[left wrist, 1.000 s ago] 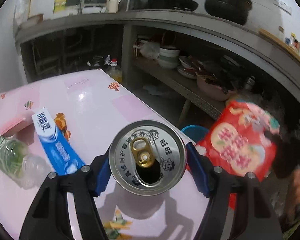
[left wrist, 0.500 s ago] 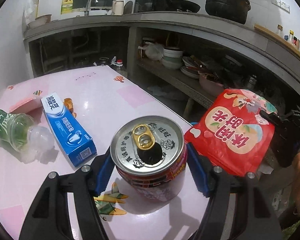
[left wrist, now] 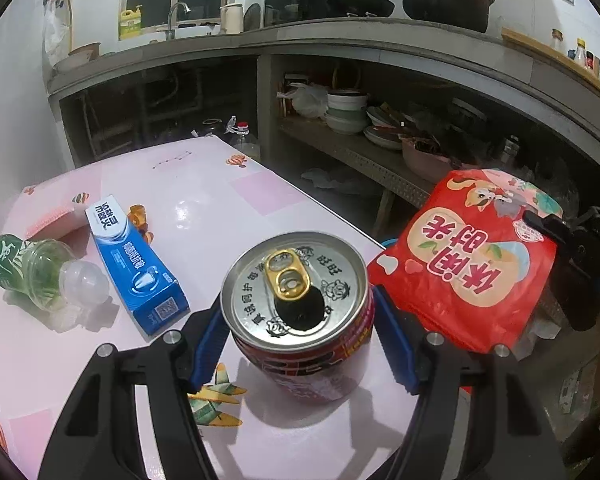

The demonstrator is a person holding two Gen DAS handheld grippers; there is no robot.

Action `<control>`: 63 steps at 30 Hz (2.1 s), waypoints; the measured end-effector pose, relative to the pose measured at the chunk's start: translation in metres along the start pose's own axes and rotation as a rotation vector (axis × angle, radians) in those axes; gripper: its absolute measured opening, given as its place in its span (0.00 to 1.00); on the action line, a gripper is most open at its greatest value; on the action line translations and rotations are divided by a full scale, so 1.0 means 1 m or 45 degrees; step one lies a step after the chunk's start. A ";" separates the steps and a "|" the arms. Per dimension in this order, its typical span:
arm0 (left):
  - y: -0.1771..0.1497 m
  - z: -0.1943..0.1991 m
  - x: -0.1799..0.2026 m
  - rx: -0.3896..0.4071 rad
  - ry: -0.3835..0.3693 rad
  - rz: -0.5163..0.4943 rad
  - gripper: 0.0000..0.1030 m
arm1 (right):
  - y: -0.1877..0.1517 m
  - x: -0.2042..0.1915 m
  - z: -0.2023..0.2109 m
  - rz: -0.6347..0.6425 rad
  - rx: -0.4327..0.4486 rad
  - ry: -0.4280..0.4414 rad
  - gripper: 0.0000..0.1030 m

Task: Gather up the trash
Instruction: 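Grasp the red milk can with the left tool while right holds the red snack bag up, then carry the can and snack bag over the blue wastebasket with both tools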

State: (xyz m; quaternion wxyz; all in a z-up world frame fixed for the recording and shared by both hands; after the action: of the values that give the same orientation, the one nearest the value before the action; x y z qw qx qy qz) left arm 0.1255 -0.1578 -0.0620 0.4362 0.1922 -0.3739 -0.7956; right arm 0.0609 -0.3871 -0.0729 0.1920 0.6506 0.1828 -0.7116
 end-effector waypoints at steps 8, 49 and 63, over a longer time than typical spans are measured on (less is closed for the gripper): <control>0.002 0.003 0.001 0.010 0.003 -0.009 0.64 | 0.002 0.001 0.001 -0.023 0.007 0.018 0.00; 0.097 -0.075 0.108 -0.136 -0.398 -0.074 0.64 | 0.065 0.085 0.123 -0.282 0.574 0.004 0.00; 0.069 -0.254 0.210 -0.686 -0.349 -0.255 0.64 | 0.087 0.180 0.116 -0.580 0.617 0.030 0.00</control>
State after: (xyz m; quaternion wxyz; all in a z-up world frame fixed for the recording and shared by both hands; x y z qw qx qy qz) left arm 0.2096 -0.4654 -0.1689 0.3366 -0.0034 -0.1844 -0.9234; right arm -0.0083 -0.5272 -0.2432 -0.1346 0.6279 0.1511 -0.7515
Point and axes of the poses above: each gripper's, at about its wrist camera, not at the fingertips, and z roughly against the way its jaws point, x to its right, y to its top, the point moved 8 cm from there along -z, roughly the way its jaws point, and after that the axes turned 2 degrees about -z, right-handed, at the moved point
